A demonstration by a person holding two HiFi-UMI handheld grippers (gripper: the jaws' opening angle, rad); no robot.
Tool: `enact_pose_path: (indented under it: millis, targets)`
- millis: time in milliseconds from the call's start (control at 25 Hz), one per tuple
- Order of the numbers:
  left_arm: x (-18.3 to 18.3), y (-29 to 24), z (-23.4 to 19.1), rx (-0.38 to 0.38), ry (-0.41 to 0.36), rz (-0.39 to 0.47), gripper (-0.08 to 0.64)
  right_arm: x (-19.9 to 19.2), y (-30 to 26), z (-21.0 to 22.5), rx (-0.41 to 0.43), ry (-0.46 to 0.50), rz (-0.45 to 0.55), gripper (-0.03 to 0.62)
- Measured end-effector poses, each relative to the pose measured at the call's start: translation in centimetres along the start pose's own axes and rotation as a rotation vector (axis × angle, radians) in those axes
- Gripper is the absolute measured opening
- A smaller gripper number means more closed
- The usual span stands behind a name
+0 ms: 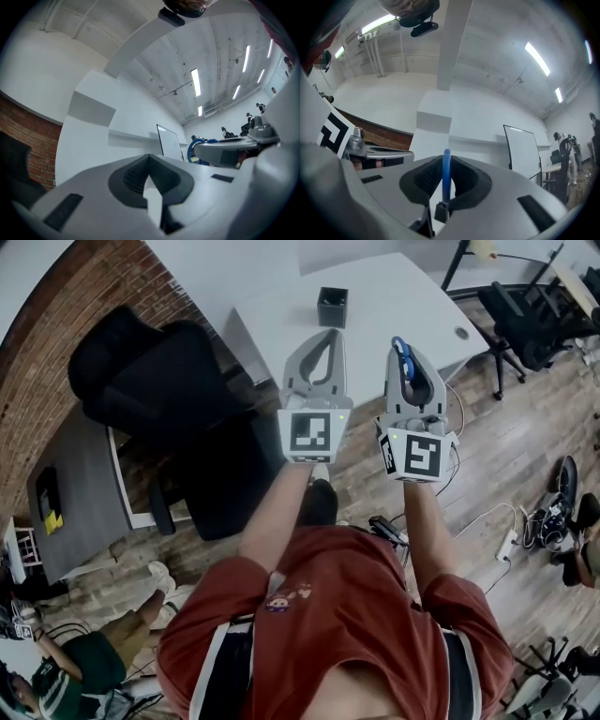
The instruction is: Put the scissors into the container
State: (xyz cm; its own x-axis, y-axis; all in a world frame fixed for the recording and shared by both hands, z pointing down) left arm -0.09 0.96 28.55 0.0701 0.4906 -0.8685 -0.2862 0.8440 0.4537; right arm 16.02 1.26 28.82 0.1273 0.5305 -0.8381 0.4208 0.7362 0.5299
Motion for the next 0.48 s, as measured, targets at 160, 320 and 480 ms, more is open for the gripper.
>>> enact_pose_path:
  millis: [160,320,480]
  targets:
    - [-1.7,-2.0,-1.1,0.001,0.014,0.003,0.011,-1.8,-2.1,0.5,0.0,0.011,-0.009,0.055]
    - [-3.4,-3.7,-2.7,0.012,0.027,-0.006,0.012,-3.6,-4.5,0.5,0.004,0.012,-0.024,0.055]
    - [-4.7,-5.4,-4.2,0.019,0.039,-0.007,0.012,-5.2,-6.9,0.4,0.001,0.004,-0.036,0.055]
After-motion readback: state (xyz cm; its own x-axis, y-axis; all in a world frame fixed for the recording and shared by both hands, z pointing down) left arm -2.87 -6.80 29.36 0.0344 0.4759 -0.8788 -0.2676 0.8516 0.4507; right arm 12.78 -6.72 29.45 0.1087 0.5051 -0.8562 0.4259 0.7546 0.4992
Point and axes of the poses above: the fingertips, and each gripper's own axes: y backward along the fingers, z to its right, x out of its top, the point moved 9 cm from there along y, backward along the fingers, and after that the axes turned 12 degrees about z, right-handed, at the moved point
